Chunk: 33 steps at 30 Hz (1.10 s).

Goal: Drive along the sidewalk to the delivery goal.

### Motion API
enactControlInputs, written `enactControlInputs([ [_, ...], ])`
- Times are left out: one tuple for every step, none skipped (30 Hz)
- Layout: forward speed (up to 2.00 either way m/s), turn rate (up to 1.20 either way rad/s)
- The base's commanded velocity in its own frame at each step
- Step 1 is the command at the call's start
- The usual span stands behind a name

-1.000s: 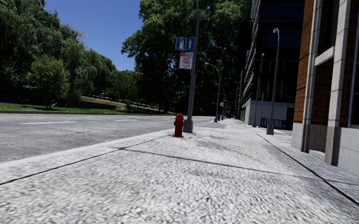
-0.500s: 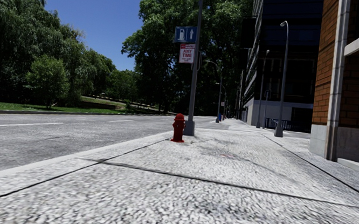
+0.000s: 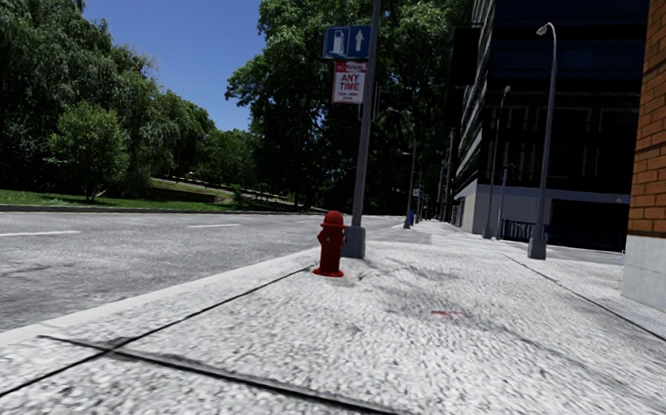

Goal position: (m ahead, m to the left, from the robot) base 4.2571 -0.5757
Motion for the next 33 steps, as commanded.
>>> enactControlInputs([
  [2.00,0.00],
  [2.00,0.00],
  [2.00,0.00],
  [2.00,0.00],
  [2.00,0.00],
  [2.00,0.00],
  [2.00,0.00],
  [2.00,0.00],
  [2.00,0.00],
  [2.00,0.00],
  [2.00,0.00],
  [2.00,0.00],
  [2.00,0.00],
  [2.00,0.00],
  [2.00,0.00],
  [2.00,0.00],
  [2.00,0.00],
  [2.00,0.00],
  [2.00,0.00],
  [2.00,0.00],
  [1.88,0.00],
  [1.76,0.00],
  [1.76,0.00],
  [1.60,0.00],
  [1.24,0.00],
  [0.84,0.00],
  [0.53,0.00],
  [0.53,0.00],
  [0.24,0.00],
  [0.10,0.00],
  [0.01,0.00],
  [0.00,0.00],
  [0.00,0.00],
])
